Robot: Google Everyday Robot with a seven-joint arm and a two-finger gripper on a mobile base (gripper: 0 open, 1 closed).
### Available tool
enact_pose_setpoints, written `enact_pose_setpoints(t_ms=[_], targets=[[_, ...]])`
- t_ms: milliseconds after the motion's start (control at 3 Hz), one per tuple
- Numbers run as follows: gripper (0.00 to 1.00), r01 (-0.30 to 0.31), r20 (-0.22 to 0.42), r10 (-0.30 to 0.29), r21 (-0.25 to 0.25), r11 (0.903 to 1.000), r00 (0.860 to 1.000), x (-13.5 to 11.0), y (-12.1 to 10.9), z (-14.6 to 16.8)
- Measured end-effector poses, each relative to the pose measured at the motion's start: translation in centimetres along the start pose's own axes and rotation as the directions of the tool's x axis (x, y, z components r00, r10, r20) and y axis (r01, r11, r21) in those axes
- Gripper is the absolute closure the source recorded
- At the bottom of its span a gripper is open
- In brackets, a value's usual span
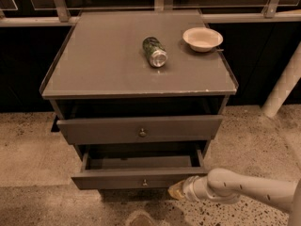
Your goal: Close middle drawer
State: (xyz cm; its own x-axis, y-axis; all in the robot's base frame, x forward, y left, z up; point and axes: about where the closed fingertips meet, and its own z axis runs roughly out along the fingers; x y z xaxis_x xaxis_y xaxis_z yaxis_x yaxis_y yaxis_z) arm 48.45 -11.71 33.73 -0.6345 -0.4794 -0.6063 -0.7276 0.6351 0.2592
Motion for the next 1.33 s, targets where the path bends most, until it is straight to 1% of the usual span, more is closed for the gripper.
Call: enact_pose_setpoints(t_ms=[333,667,1000,1333], targets=[[1.0,0.071,0.001,-0.071,0.024,0.9972,0.997,-1.8,-1.4,-1.5],[1.0,0.071,0.001,-0.071,0.025,0.9972,0.997,-1.7,-1.3,-1.5],[1.0,0.1,0.011,-0.102,0.127,0.9869,0.995,-3.9,-3.7,-2.9],[1.0,0.099,0.029,-0.107,0.199,0.975,0.994,-5.1,-5.6,-3.9]])
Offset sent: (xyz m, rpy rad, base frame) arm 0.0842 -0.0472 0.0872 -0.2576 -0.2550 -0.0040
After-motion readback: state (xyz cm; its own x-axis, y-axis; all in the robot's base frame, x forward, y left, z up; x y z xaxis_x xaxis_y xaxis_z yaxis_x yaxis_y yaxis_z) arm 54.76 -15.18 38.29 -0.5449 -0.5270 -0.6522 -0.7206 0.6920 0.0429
